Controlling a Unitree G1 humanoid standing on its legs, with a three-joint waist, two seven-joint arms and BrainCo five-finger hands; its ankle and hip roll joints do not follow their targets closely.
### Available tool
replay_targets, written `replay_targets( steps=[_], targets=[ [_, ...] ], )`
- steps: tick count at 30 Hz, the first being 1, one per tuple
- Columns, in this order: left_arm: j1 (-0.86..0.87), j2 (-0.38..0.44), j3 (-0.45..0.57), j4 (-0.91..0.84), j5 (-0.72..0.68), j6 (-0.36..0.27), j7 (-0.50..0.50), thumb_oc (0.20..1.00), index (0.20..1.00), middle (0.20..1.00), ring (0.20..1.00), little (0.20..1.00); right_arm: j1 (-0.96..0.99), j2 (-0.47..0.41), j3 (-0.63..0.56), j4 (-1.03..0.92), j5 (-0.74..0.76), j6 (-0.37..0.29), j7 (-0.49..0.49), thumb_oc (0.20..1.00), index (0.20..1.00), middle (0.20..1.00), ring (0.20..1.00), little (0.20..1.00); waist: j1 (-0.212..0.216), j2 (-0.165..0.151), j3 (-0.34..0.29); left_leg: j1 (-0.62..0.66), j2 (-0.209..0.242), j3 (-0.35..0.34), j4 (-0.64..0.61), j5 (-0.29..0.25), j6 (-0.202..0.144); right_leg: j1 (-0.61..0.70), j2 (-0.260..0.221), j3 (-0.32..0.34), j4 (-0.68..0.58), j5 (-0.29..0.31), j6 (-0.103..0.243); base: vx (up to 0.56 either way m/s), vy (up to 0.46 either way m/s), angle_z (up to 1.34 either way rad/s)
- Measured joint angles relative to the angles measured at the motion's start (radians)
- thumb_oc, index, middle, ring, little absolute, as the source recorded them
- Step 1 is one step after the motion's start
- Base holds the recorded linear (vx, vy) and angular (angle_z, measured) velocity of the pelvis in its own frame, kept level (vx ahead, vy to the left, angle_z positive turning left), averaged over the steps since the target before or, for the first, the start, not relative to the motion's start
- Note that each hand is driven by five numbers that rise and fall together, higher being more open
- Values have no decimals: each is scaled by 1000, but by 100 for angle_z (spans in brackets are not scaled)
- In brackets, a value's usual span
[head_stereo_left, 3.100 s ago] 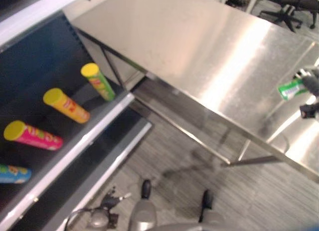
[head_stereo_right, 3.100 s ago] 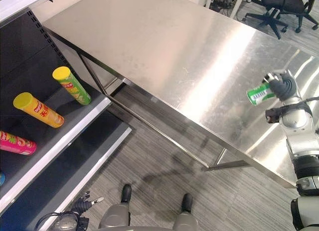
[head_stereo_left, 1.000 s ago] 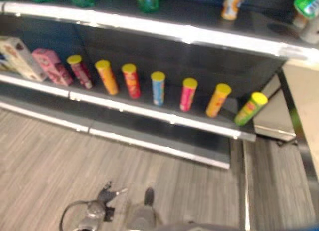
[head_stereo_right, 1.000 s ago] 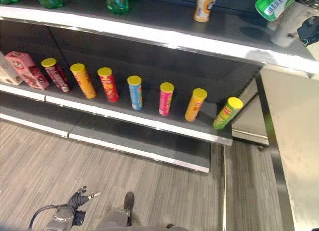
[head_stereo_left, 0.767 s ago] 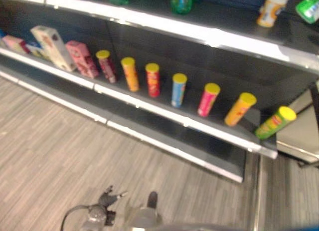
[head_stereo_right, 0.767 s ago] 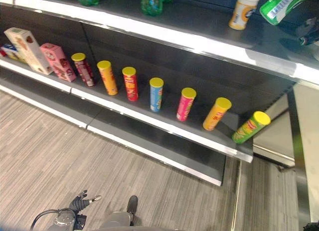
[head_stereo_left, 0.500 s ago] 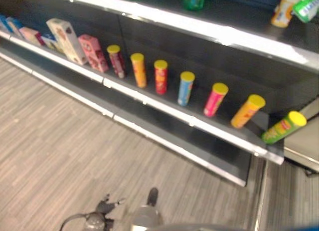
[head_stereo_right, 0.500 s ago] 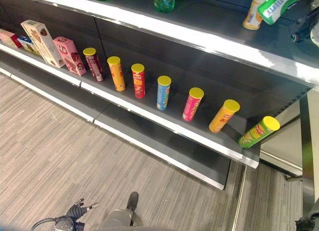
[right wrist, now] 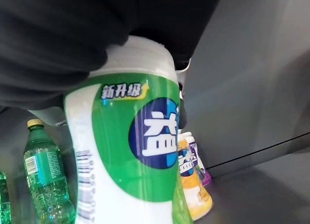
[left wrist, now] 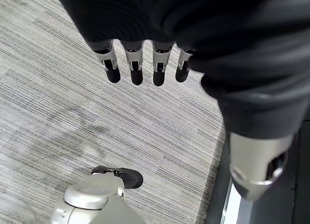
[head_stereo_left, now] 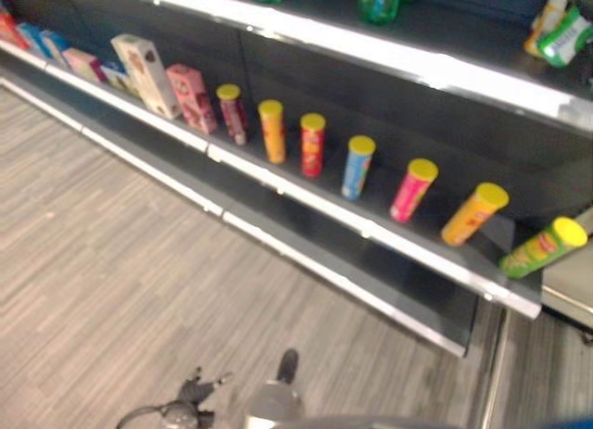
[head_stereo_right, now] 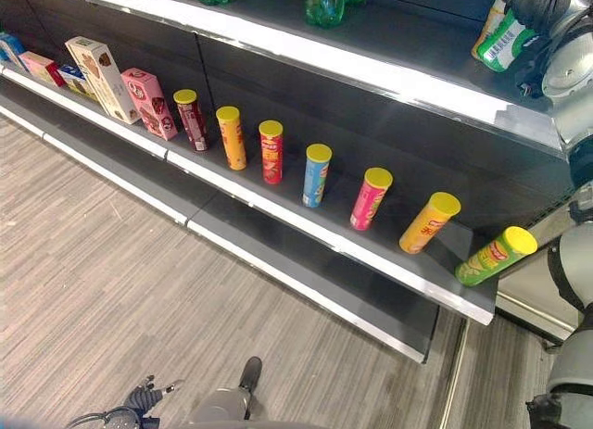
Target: Put the goods on the table back onto the shelves and tidy them up.
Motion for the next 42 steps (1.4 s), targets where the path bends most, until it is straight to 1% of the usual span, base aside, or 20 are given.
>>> replay_targets(
  steps=[4,9,11,14,29,30,31,39,42],
  targets=[
    [-1,-1,-2,-4,0,0,0,1000,1000,1000,1000,1000,0,14,16,1,-53,3,-1,200,200,200,200,200,1,5,-18,-14,-2,-3,0,1,1,-14,0,-2,1,0,0,6,6,1],
    [-1,-1,-6,-9,0,-1,1,1000,1000,1000,1000,1000,0,20,72,1,-130,5,1,200,200,200,200,200,0,5,-19,-18,0,-6,0,1,2,-18,-1,-2,2,0,0,1,21,1],
    [-1,-1,-7,-8,0,-1,1,1000,1000,1000,1000,1000,0,28,74,1,-142,7,1,200,200,200,200,200,-2,5,-19,-20,1,-5,0,1,2,-21,-1,-2,2,0,0,5,6,-2],
    [-2,-1,-7,-9,1,-1,2,1000,1000,1000,1000,1000,0,45,76,2,-182,13,-1,200,200,200,200,200,-2,-3,-30,-29,4,1,0,1,2,-31,-1,1,3,0,0,13,14,-4],
    [-8,-1,-8,-8,1,-1,4,1000,1000,1000,1000,1000,0,59,75,5,-215,13,-2,200,200,200,200,200,-3,-5,-31,-29,5,4,0,2,2,-33,-1,3,4,0,0,0,0,0],
    [-8,-1,-8,-8,1,-1,5,1000,1000,1000,1000,1000,0,61,75,7,-218,13,-4,561,561,561,561,561,-2,-6,-32,-28,5,4,0,2,2,-33,-1,4,4,0,0,0,0,0],
    [-8,-1,-8,-7,1,-1,5,1000,1000,1000,1000,1000,0,66,75,13,-219,13,-4,1000,1000,1000,1000,1000,-3,-7,-33,-28,6,4,0,2,2,-33,-1,4,5,0,0,0,0,0],
    [-8,-1,-8,-7,1,-1,13,1000,1000,1000,1000,1000,0,86,75,22,-220,16,-7,1000,1000,1000,1000,1000,-5,-7,-40,-26,8,10,0,2,2,-34,-1,11,5,1,0,-1,3,-1],
    [-9,-1,-8,-7,1,0,16,1000,1000,1000,1000,1000,0,85,72,19,-220,18,-27,1000,1000,1000,1000,1000,-7,-7,-41,-25,8,12,0,2,2,-34,-1,16,5,1,0,0,0,0]
  ],
)
